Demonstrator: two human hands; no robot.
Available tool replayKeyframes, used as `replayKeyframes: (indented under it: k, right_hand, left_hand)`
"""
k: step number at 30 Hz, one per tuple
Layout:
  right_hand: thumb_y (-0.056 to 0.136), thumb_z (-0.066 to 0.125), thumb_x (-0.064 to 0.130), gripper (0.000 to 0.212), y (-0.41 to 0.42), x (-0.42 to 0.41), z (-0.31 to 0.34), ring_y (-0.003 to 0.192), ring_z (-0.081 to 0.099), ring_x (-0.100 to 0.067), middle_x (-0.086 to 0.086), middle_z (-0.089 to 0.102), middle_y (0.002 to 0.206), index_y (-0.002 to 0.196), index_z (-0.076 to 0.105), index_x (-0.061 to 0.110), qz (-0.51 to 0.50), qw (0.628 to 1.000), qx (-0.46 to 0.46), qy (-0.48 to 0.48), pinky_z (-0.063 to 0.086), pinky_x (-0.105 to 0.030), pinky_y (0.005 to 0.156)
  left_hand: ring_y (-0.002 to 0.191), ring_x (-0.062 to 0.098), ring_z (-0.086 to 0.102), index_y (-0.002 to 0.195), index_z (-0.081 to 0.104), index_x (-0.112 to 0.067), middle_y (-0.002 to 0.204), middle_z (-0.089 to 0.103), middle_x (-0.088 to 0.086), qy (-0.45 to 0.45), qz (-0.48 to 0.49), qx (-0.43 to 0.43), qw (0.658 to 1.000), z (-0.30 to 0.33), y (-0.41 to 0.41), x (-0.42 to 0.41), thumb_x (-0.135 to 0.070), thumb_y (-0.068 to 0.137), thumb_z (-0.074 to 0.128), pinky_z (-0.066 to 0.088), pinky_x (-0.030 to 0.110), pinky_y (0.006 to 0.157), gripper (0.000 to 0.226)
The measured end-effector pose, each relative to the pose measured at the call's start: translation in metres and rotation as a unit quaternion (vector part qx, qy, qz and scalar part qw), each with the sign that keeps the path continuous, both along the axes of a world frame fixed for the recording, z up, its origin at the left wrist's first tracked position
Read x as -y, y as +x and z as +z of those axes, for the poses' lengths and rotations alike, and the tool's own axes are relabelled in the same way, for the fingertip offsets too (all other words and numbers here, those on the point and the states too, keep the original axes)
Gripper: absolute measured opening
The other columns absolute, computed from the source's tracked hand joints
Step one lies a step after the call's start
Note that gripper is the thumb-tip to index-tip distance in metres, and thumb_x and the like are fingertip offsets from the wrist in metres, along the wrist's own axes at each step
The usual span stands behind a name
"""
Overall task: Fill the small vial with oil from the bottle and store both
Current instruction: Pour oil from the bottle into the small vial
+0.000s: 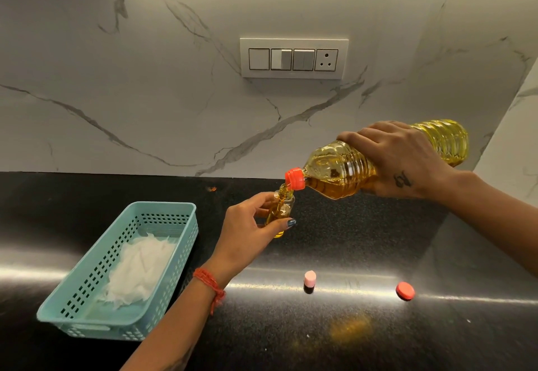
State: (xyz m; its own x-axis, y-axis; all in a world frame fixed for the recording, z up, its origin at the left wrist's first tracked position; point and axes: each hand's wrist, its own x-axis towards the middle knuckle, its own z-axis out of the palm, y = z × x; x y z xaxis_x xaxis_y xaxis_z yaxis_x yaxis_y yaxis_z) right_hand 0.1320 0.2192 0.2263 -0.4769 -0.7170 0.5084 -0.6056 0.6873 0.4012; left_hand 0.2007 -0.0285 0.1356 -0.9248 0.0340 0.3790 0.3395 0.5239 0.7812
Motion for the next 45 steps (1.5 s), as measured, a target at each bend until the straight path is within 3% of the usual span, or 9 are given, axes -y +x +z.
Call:
replayKeyframes:
  k: [19, 29, 37, 43, 45]
  right_hand:
    - [0.057, 0.084, 0.042, 0.083, 0.0, -0.001, 0.0, 0.084, 0.065, -0.035, -0.013, 0.069, 0.098, 0.124, 0.044, 0.014, -0.001, 1.0, -0.005, 0.004, 0.052, -0.045, 0.075]
    - [0.057, 0.083, 0.046, 0.084, 0.002, -0.002, -0.003, 0.085, 0.066, -0.034, -0.012, 0.069, 0.1, 0.125, 0.044, 0.015, -0.013, 1.0, 0.003, -0.001, 0.052, -0.045, 0.076]
    - [0.057, 0.081, 0.047, 0.085, 0.002, -0.006, -0.014, 0.082, 0.064, -0.032, -0.012, 0.069, 0.1, 0.125, 0.043, 0.015, -0.02, 0.998, 0.05, -0.03, 0.052, -0.043, 0.073]
    - [0.057, 0.079, 0.042, 0.084, 0.007, -0.003, -0.035, 0.085, 0.061, -0.029, -0.008, 0.066, 0.103, 0.128, 0.04, 0.02, -0.037, 0.982, 0.141, -0.118, 0.05, -0.037, 0.073]
    - [0.058, 0.08, 0.04, 0.086, 0.008, -0.002, -0.045, 0.086, 0.059, -0.025, -0.007, 0.064, 0.104, 0.131, 0.039, 0.019, -0.042, 0.968, 0.185, -0.163, 0.047, -0.034, 0.075]
  left_hand:
    - [0.099, 0.016, 0.062, 0.116, 0.06, -0.019, 0.108, 0.068, -0.001, -0.005, 0.001, -0.002, 1.0, -0.001, 0.0, 0.0, -0.027, 0.075, 0.073, 0.054, 0.041, 0.088, 0.043]
    - [0.098, 0.015, 0.061, 0.115, 0.059, -0.02, 0.107, 0.067, 0.0, -0.002, -0.003, -0.002, 1.0, -0.002, 0.001, -0.001, -0.024, 0.076, 0.072, 0.053, 0.037, 0.089, 0.042]
    - [0.096, 0.015, 0.062, 0.113, 0.059, -0.02, 0.103, 0.067, 0.0, 0.018, -0.012, -0.001, 1.0, -0.004, -0.001, -0.003, -0.024, 0.075, 0.073, 0.054, 0.032, 0.086, 0.041]
    - [0.091, 0.01, 0.065, 0.106, 0.06, -0.025, 0.096, 0.069, -0.004, 0.081, -0.028, -0.005, 0.996, -0.004, -0.005, -0.007, -0.02, 0.073, 0.075, 0.052, 0.014, 0.075, 0.037]
    - [0.089, 0.008, 0.065, 0.107, 0.061, -0.023, 0.095, 0.069, -0.005, 0.093, -0.032, -0.004, 0.995, -0.006, -0.007, -0.008, -0.02, 0.072, 0.075, 0.052, 0.015, 0.075, 0.038]
